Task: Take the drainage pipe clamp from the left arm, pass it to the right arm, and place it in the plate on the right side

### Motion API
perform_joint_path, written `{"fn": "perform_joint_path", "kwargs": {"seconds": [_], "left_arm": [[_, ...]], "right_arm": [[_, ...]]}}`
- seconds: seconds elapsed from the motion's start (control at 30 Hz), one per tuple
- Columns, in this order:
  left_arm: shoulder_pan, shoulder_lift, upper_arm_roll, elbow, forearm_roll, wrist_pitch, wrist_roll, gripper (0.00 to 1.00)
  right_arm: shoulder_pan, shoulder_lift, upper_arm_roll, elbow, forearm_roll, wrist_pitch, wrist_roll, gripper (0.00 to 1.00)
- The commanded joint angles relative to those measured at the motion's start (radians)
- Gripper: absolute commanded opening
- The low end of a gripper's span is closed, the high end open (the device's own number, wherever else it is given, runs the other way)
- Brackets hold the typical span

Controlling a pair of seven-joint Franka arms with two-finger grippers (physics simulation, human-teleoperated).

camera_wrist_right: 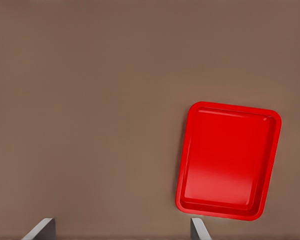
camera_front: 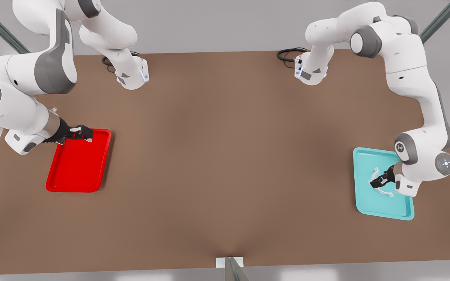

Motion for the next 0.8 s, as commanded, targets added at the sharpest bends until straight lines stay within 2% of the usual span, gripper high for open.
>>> {"fn": "perform_joint_path", "kwargs": {"seconds": [0.0,0.33,0.5,0.77], "left_arm": [[0.014,0.023,0.0,0.016,-0.021,0.129,0.108,1.0],[0.088,0.135,0.002,0.014,-0.044,0.282,0.11,0.99],[0.088,0.161,0.004,0.016,-0.038,0.292,0.048,0.91],[0.088,0.203,0.01,0.059,-0.037,0.299,-0.105,0.91]], "right_arm": [[0.0,-0.001,0.0,0.001,0.001,-0.001,0.011,1.0],[-0.005,-0.001,0.001,-0.001,0.001,-0.001,0.011,1.0],[-0.005,0.0,0.0,-0.003,0.001,-0.002,-0.003,1.0],[-0.008,0.003,-0.003,-0.004,0.001,-0.002,-0.001,1.0]]}}
